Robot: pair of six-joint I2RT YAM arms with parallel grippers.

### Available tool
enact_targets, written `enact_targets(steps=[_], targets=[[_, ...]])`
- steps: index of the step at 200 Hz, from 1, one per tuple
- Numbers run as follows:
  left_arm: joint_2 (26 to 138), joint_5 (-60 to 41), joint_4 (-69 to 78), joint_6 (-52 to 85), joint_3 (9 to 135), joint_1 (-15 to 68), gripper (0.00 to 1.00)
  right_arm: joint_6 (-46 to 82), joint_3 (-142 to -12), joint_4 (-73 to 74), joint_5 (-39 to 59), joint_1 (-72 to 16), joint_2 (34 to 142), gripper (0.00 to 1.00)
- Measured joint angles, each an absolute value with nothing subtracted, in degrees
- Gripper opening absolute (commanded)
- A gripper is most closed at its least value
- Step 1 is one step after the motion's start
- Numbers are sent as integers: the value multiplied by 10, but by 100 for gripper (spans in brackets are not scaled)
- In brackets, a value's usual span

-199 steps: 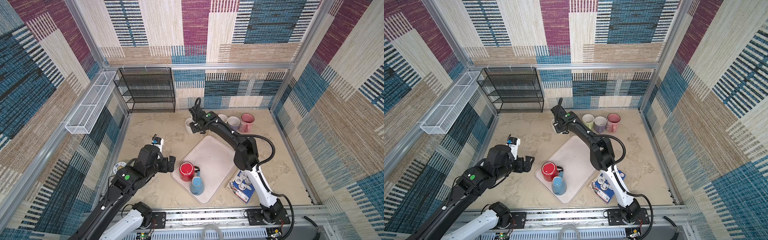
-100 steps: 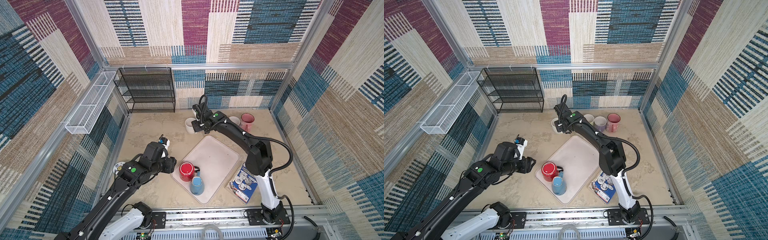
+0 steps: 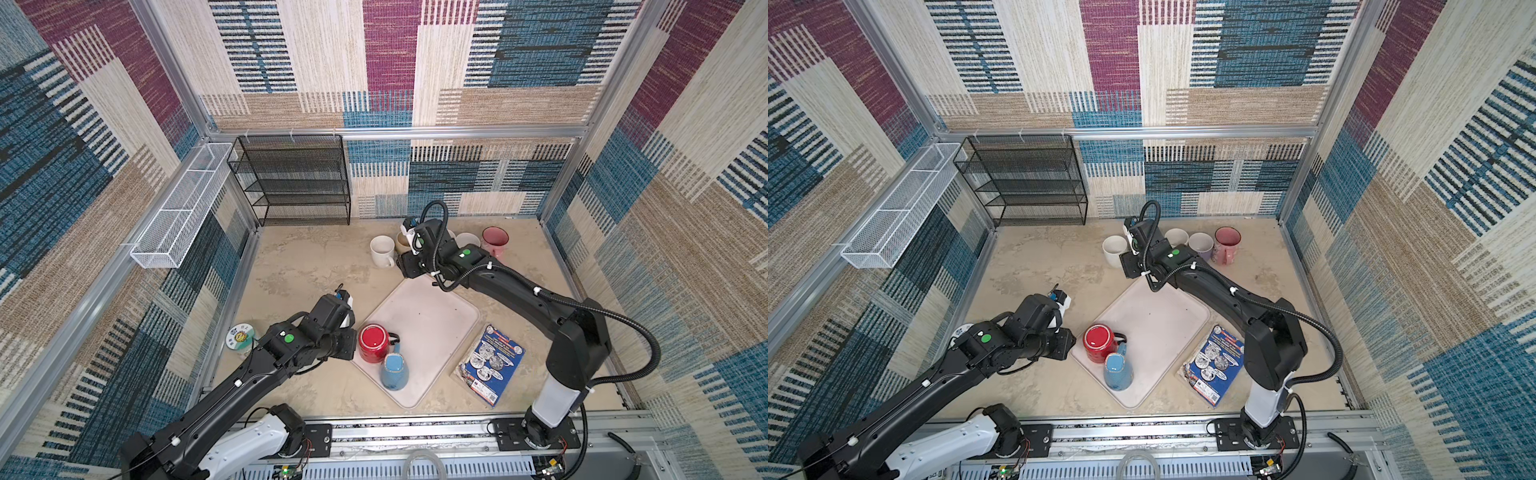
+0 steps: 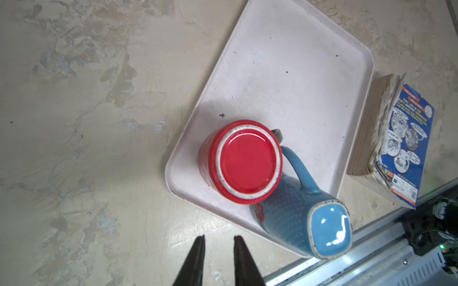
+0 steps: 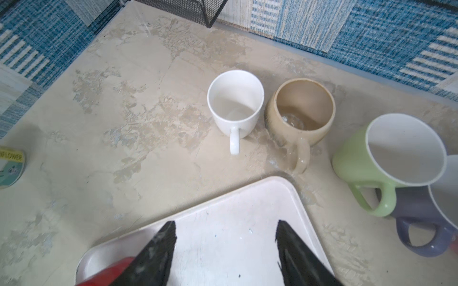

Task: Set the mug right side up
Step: 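Open the right gripper and move it back toward the tray, then move both grippers to the upside-down red mug on the tray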

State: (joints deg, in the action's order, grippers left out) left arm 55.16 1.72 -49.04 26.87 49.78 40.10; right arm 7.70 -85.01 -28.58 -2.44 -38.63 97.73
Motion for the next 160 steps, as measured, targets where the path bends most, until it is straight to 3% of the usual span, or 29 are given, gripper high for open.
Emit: enact_targets(steps=[62, 160], targets=[[556, 54, -488, 334, 442, 443, 0, 101, -672, -188, 17, -389, 866, 67], [652, 26, -378, 365, 421, 453, 0, 132, -590, -107, 74, -389, 857, 67]])
